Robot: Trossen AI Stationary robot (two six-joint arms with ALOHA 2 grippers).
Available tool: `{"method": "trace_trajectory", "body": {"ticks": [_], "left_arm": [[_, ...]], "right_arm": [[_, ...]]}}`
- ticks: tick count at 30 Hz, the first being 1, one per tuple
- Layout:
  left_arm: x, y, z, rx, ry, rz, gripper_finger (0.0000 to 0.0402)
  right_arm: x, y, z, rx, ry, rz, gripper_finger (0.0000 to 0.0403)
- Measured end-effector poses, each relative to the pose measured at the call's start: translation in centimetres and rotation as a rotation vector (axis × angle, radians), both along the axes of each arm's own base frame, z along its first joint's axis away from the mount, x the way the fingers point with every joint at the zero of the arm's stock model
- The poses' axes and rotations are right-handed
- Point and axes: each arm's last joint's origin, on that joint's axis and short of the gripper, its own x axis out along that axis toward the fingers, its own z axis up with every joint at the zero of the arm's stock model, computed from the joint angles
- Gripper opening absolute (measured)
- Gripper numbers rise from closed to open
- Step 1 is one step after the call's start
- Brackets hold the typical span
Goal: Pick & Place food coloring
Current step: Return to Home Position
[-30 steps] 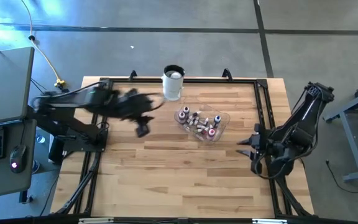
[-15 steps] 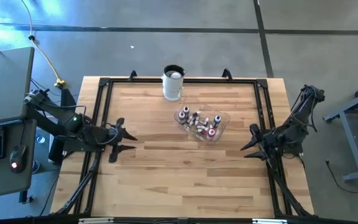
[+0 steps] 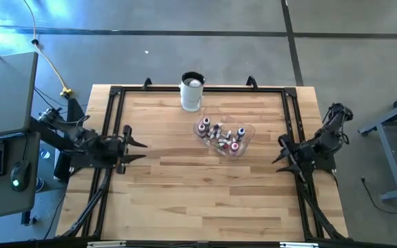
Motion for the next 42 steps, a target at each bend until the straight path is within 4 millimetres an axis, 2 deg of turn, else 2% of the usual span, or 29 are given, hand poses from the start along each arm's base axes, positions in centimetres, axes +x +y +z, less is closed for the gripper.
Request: {"method": "trace_trajectory", "body": {"ticks": [3,8,14,18,21,25,31,37,42], "left_arm": [[-0.4,0.2,-0.4,0.037,-0.08,0.008,0.0154],[-0.9,0.6,-0.7,0.045,-0.073,0.04,0.0154],[-0.7,0.6,-1.1,0.094,-0.057,0.079,0.0154],[-0.7,0.7,-1.2,0.09,-0.056,0.098,0.0154],[-0.7,0.5,-1.3,0.068,-0.06,0.046,0.0154],[-0.4,0.3,-1.9,0.073,-0.078,0.038,0.0154],[-0.3,0.5,-2.6,0.1,-0.052,0.14,0.0154],[-0.2,0.6,-3.3,0.079,0.002,0.147,0.0154],[-0.1,0.5,-4.0,0.033,0.03,0.144,0.0154]], "right_arm": [[0.0,0.1,-0.4,-0.036,0.007,0.063,0.0134],[0.4,0.8,-1.6,-0.118,-0.093,0.186,0.0134],[1.0,0.1,-2.1,-0.065,-0.027,0.052,0.0134],[1.3,-0.3,-2.0,-0.103,-0.054,0.056,0.0134],[1.4,-0.5,-1.9,-0.126,-0.078,0.104,0.0134],[2.1,-0.8,-3.2,-0.155,-0.107,0.105,0.0134],[2.8,-1.8,-4.8,-0.061,-0.001,0.02,0.0134],[3.0,-2.3,-4.8,-0.032,0.01,0.028,0.0134],[3.1,-2.7,-4.9,-0.02,0.031,-0.095,0.0134]]}}
